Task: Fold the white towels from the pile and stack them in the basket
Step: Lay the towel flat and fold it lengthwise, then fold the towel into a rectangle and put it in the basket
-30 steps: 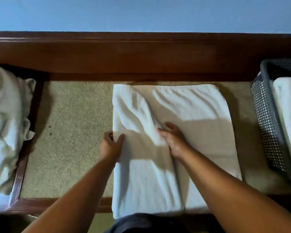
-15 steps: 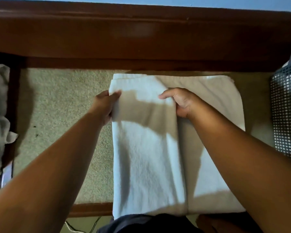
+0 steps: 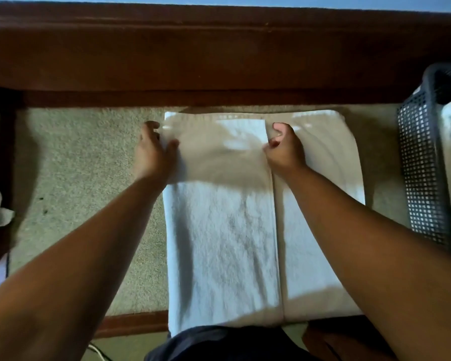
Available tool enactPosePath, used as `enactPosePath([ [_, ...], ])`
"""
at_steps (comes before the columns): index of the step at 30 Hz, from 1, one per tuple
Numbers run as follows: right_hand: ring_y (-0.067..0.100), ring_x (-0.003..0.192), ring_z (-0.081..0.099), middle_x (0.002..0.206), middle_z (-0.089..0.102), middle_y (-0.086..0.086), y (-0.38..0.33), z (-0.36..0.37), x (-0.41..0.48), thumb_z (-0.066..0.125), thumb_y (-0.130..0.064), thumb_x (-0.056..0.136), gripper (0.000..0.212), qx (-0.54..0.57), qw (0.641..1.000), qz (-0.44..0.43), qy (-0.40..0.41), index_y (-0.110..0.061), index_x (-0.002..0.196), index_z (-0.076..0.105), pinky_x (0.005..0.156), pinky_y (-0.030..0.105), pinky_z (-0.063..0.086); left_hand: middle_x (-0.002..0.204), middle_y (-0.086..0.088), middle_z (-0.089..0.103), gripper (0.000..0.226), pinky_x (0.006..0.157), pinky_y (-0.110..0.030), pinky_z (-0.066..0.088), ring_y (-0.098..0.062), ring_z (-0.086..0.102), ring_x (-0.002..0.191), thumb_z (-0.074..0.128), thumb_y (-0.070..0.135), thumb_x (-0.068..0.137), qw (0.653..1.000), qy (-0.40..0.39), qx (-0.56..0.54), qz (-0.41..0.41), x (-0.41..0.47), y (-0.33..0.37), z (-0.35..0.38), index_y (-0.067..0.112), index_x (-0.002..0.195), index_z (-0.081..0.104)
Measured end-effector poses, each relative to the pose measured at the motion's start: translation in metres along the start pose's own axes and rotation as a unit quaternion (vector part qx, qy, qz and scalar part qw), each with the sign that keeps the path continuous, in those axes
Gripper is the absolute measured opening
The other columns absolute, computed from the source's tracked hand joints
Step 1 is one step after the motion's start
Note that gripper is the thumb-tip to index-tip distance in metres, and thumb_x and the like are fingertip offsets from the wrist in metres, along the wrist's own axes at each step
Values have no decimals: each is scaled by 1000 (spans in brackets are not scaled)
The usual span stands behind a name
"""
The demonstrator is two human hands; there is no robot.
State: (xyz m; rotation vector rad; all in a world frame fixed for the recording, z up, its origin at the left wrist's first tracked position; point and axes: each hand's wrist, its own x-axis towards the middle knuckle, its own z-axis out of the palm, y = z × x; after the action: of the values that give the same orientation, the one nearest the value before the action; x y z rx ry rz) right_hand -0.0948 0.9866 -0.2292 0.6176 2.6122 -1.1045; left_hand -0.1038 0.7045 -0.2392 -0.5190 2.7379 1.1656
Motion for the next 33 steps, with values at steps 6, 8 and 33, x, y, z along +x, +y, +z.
enactPosePath([
  [6, 34, 138, 34, 149, 35, 15, 39, 1, -57, 60, -38, 94, 66, -167, 982, -85, -31, -16, 151, 37, 114, 41, 30, 167, -14, -1, 81, 121, -54, 14, -38, 6, 153, 46, 55, 98, 939, -93, 264, 199, -32, 4, -3, 19, 161, 9],
  [8, 35, 149, 18, 162, 21, 16, 62, 6, -91, 39, -52, 93, 71, -205, 973, -97, -52, -18, 155, 31, 119, 48, 22, 166, -8, -21, 80, 123, -49, 4, -29, -14, 153, 30, 61, 98, 891, -171, 309, 286, -63, -5, 5, 23, 161, -2],
  [33, 36, 123, 56, 136, 57, 20, 210, -86, -265, 71, -14, 86, 56, 38, 981, 180, 68, -4, 137, 49, 96, 37, 46, 163, 6, -24, 76, 124, -36, -3, -17, -19, 153, 43, 46, 103, 904, -243, 313, 159, -393, -107, -1, 29, 161, -5],
])
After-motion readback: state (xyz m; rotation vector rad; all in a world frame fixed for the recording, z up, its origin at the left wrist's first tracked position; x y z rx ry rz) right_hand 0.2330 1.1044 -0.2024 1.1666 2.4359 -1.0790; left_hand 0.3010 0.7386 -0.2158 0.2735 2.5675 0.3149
